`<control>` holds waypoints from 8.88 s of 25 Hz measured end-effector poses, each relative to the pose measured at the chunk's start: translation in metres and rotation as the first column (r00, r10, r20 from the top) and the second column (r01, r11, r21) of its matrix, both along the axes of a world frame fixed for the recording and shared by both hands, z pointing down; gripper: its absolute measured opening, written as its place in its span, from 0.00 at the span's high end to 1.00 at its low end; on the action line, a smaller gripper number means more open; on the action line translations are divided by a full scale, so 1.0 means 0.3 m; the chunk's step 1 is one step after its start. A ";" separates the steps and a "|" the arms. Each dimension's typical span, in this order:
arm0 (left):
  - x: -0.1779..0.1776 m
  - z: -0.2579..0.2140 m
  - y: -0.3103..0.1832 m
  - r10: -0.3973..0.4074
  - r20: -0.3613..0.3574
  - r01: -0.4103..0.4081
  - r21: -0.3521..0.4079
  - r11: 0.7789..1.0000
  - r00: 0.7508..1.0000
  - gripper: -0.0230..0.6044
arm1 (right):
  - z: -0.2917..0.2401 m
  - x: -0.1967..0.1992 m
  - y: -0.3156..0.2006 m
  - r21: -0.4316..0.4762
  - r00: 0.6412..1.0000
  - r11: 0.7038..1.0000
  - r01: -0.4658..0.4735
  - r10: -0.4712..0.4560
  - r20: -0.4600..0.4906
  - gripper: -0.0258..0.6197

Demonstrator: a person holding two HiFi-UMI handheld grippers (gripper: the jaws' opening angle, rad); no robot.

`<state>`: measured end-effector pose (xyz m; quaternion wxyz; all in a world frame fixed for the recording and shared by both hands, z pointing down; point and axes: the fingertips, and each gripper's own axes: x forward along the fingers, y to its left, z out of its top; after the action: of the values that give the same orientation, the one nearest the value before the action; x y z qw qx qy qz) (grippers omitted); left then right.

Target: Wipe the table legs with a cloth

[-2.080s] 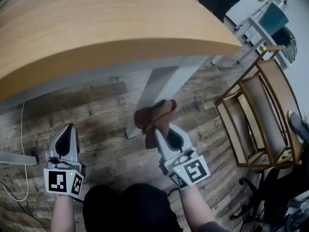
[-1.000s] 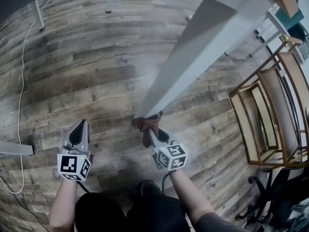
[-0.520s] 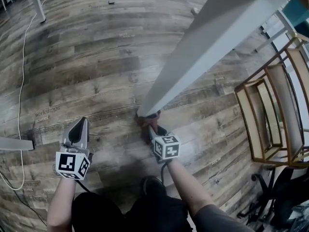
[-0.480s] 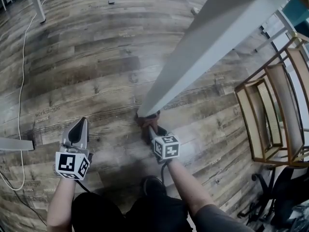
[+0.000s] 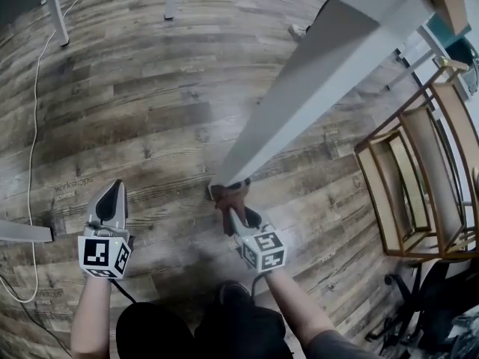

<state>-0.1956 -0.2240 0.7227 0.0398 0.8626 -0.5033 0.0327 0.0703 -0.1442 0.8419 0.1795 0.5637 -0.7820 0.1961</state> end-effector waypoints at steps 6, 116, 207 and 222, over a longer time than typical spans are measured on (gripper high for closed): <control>0.006 -0.260 -0.034 0.031 0.036 -0.034 0.084 0.996 0.999 0.93 | -0.431 -0.071 0.046 0.185 0.985 0.968 0.169 -0.161 -0.060 0.86; 0.550 -0.647 0.041 0.029 -0.065 -0.022 0.103 0.994 0.997 0.93 | -1.132 0.105 -0.179 0.453 0.901 0.810 0.371 -0.432 0.034 0.86; 0.448 -0.104 0.035 0.014 -0.040 -0.018 -0.106 0.994 0.999 0.93 | -0.617 0.024 -0.329 0.292 0.529 0.505 0.813 -0.428 -0.732 0.86; 0.425 0.269 0.117 -0.049 -0.052 0.033 -0.273 0.961 0.997 0.93 | -0.001 0.035 -0.328 0.002 0.367 0.529 0.848 -0.587 -0.722 0.86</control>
<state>-0.0682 -0.1889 0.8034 0.1731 0.8388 -0.5106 0.0756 0.0806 -0.2425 0.8416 0.3922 0.2062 -0.8565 -0.2648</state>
